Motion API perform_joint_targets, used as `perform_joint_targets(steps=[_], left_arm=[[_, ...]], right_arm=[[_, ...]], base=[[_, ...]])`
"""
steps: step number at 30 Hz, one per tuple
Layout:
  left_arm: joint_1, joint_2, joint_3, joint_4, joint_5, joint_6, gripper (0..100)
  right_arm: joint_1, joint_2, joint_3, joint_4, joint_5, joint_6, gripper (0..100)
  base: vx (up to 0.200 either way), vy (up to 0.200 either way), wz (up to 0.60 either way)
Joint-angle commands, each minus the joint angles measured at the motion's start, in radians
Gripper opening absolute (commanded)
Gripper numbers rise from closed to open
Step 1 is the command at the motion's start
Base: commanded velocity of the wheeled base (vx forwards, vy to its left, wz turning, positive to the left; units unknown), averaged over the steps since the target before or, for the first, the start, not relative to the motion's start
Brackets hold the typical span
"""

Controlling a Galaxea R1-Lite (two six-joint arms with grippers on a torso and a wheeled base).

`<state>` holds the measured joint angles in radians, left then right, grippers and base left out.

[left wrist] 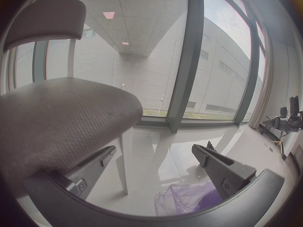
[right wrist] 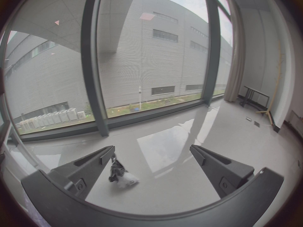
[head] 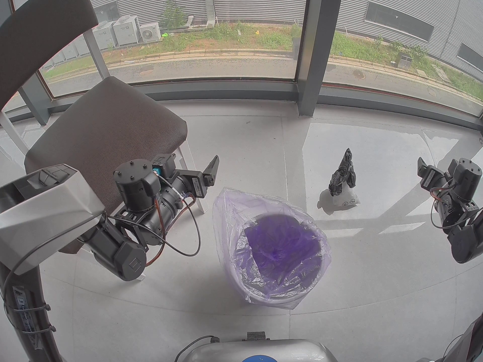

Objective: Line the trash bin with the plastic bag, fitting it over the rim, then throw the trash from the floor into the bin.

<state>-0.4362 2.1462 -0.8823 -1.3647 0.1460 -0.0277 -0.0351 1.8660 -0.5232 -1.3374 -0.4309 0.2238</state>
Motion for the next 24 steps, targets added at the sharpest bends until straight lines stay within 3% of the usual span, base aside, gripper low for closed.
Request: perform_joint_targets(steps=[1, 8, 24], left_arm=[[0.040, -0.014, 0.051, -0.063, 0.009, -0.001, 100], [0.071, -0.015, 0.039, -0.067, 0.000, -0.009, 100], [0.073, 0.012, -0.015, -0.059, -0.005, -0.015, 100]], right_arm=[[-0.075, -0.048, 0.026, -0.006, -0.032, -0.001, 100], [-0.157, -0.048, 0.045, -0.063, -0.025, 0.005, 100], [-0.172, -0.100, 0.051, -0.058, -0.019, -0.004, 100]], base=[[0.000, 0.000, 0.00], [0.000, 0.000, 0.00], [0.000, 0.000, 0.00]])
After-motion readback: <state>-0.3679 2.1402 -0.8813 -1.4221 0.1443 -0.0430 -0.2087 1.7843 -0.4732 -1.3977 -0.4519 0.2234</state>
